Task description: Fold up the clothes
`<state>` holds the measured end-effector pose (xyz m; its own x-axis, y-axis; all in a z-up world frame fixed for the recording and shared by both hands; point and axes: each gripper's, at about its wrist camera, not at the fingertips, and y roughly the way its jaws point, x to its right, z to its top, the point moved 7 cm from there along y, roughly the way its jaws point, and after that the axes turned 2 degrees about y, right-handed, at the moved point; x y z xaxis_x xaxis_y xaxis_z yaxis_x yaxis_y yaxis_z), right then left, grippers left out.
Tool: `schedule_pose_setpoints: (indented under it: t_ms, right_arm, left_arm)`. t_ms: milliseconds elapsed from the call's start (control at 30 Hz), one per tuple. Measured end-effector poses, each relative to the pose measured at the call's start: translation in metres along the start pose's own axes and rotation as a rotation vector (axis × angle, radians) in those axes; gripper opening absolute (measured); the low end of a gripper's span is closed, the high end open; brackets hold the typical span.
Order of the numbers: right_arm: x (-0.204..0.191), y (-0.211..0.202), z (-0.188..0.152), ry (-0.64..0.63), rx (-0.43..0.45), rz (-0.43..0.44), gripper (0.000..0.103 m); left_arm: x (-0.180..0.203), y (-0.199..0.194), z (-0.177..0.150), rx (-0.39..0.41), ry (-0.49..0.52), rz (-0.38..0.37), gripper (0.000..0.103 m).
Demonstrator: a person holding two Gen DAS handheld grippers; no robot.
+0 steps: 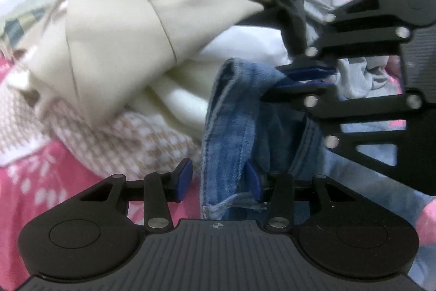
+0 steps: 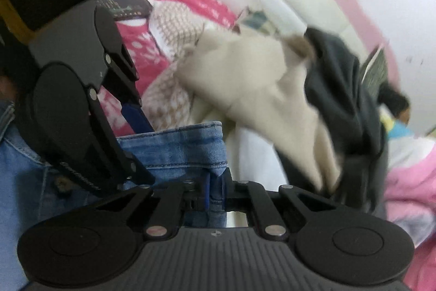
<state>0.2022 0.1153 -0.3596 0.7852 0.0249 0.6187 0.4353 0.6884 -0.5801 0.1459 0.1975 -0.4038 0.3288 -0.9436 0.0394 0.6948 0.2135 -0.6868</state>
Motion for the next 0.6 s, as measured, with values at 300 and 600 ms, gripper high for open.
schedule_pose_setpoints:
  t_ms: [300, 600]
  right_arm:
    - [-0.022, 0.039, -0.017, -0.01, 0.049, -0.045, 0.011]
    - [0.025, -0.017, -0.022, 0.31, 0.099, -0.098, 0.032]
  left_arm:
    - [0.003, 0.014, -0.016, -0.057, 0.036, 0.045, 0.044]
    - [0.009, 0.003, -0.016, -0.079, 0.045, 0.054, 0.044]
